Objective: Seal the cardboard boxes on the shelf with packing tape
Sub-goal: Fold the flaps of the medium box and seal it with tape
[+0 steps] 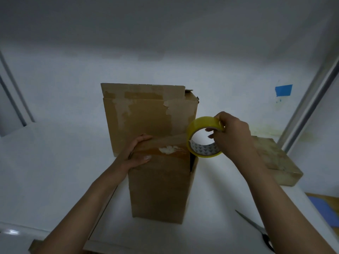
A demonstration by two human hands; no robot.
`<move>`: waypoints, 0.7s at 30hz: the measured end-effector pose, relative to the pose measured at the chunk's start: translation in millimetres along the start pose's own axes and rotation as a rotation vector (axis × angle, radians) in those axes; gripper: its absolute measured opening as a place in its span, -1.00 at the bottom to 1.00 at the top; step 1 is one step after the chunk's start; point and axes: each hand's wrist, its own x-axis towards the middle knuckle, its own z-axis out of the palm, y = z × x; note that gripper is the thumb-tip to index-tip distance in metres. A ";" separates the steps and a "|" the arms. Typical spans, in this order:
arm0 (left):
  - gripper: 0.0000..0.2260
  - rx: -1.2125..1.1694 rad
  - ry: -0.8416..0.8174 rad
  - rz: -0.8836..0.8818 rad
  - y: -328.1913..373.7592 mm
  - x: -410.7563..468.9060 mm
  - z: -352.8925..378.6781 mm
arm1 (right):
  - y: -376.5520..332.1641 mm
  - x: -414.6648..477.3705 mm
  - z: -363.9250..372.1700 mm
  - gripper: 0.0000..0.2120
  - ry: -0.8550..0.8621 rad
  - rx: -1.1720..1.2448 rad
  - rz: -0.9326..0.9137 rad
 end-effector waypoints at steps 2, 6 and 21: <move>-0.39 0.012 -0.002 0.004 0.6 0.0 0.5 | 1.7 -2.9 -0.1 -0.75 0.002 0.007 -0.014; -0.26 0.064 -0.037 0.006 2.9 -0.1 0.3 | 10.7 -5.5 -7.7 -0.69 -0.006 -0.008 0.022; -0.27 0.101 -0.035 -0.024 0.4 -3.8 -4.7 | 45.3 -17.6 -38.6 -0.69 0.206 -0.041 0.130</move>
